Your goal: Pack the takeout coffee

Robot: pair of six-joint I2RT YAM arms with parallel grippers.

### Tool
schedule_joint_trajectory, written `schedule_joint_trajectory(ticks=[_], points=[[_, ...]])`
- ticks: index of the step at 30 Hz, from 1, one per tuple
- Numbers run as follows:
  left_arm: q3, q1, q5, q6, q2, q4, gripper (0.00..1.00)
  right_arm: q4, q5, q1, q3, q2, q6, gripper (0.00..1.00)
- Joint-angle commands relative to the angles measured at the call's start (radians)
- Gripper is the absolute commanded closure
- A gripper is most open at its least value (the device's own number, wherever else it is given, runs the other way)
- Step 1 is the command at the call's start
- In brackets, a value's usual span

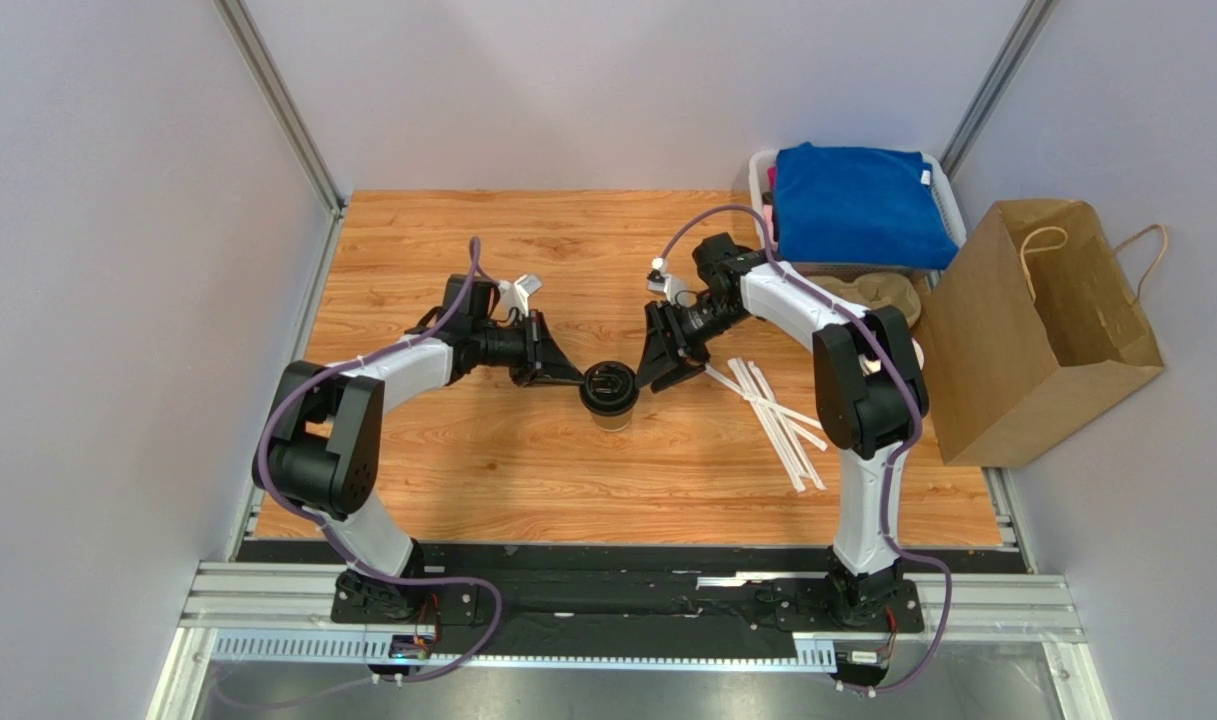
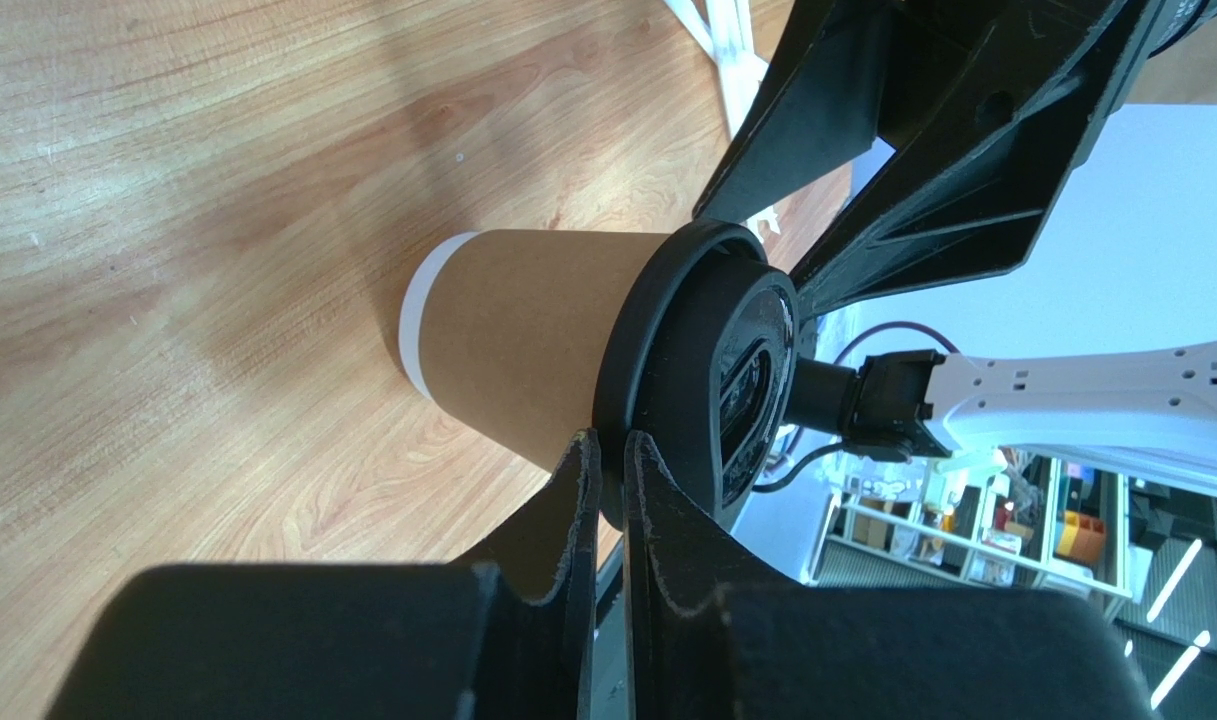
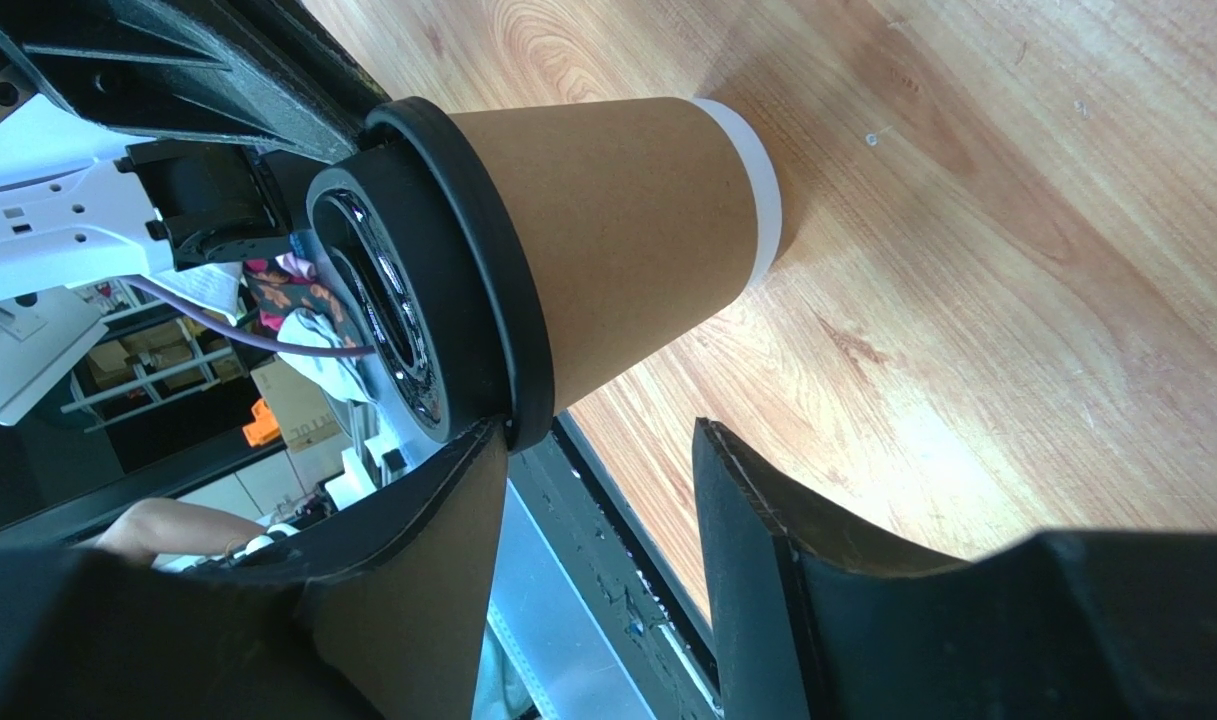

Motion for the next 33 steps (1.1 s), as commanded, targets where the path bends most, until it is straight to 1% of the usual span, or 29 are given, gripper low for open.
schedule_joint_trajectory(ticks=[1, 6, 9, 10, 12, 20, 23, 25, 26, 27, 29, 30, 33], points=[[0.012, -0.004, 0.003, 0.038, -0.038, -0.020, 0.88, -0.009, 0.020, -0.004, 0.008, -0.036, -0.032, 0.46], [0.012, -0.004, 0.001, 0.045, -0.042, -0.023, 0.85, -0.009, 0.013, -0.007, -0.011, -0.039, -0.041, 0.46], [0.013, -0.004, 0.005, 0.041, -0.052, -0.019, 0.81, -0.009, 0.000, -0.010, -0.011, -0.045, -0.049, 0.46], [0.015, -0.004, 0.008, 0.039, -0.052, -0.020, 0.78, -0.009, -0.004, -0.010, -0.009, -0.045, -0.050, 0.46], [0.020, -0.002, 0.011, 0.038, -0.053, -0.020, 0.75, -0.009, -0.015, -0.013, -0.008, -0.048, -0.050, 0.46], [0.017, -0.004, 0.018, 0.021, -0.068, -0.011, 0.69, -0.009, -0.033, -0.016, -0.003, -0.065, -0.050, 0.45], [0.013, -0.002, 0.020, 0.010, -0.078, 0.003, 0.62, -0.011, -0.047, -0.022, -0.003, -0.078, -0.050, 0.44], [0.013, 0.000, 0.026, 0.004, -0.087, 0.012, 0.56, -0.014, -0.055, -0.033, -0.003, -0.091, -0.050, 0.42], [0.012, 0.001, 0.029, 0.004, -0.090, 0.013, 0.51, -0.015, -0.061, -0.044, -0.006, -0.105, -0.049, 0.41], [0.010, 0.009, 0.031, 0.007, -0.095, 0.013, 0.44, -0.015, -0.063, -0.048, -0.008, -0.111, -0.049, 0.38], [0.003, 0.021, 0.029, 0.010, -0.111, 0.013, 0.40, -0.015, -0.072, -0.062, -0.008, -0.134, -0.050, 0.36], [0.001, 0.035, 0.029, 0.010, -0.118, 0.010, 0.36, -0.017, -0.076, -0.065, -0.014, -0.143, -0.079, 0.33], [0.000, 0.059, 0.025, 0.016, -0.137, -0.005, 0.33, -0.021, -0.064, -0.068, -0.037, -0.185, -0.118, 0.29]])
